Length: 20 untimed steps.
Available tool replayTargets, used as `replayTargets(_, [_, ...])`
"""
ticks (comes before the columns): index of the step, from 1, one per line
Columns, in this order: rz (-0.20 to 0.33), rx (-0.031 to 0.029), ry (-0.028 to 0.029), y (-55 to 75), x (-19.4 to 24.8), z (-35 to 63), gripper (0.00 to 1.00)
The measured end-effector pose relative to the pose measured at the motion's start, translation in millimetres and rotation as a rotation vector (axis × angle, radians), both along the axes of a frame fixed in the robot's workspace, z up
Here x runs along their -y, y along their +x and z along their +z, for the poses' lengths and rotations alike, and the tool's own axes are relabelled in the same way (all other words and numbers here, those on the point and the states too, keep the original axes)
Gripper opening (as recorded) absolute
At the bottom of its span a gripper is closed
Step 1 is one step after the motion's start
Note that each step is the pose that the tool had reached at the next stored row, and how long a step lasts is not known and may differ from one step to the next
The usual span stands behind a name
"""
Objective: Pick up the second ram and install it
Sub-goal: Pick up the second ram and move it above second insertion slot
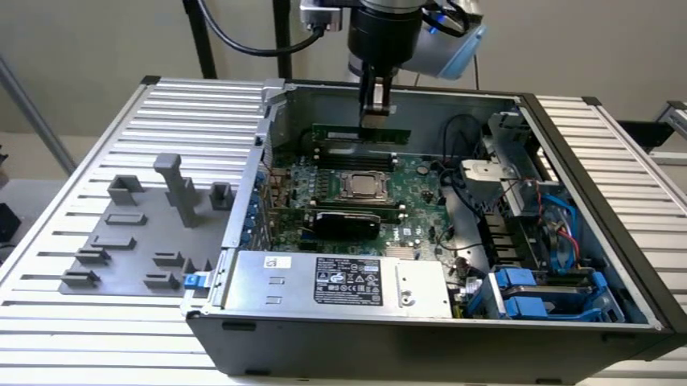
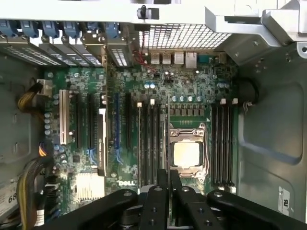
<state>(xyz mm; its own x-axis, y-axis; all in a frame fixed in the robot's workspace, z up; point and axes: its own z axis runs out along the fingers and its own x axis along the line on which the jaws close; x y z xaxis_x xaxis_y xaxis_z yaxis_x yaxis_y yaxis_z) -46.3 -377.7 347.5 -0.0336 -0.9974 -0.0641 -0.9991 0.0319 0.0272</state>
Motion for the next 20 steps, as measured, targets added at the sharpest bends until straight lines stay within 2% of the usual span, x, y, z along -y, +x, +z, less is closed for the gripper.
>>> replayTargets(5, [-0.005, -0.0002, -0.0001, 0.7, -7.3, -9.0, 0.00])
replayTargets(7, [-0.005, -0.0001, 0.0000, 0.9, -7.7, -11.5, 0.00])
replayTargets(20, [-0.005, -0.0001, -0.0001, 0.8, -7.7, -11.6, 0.00])
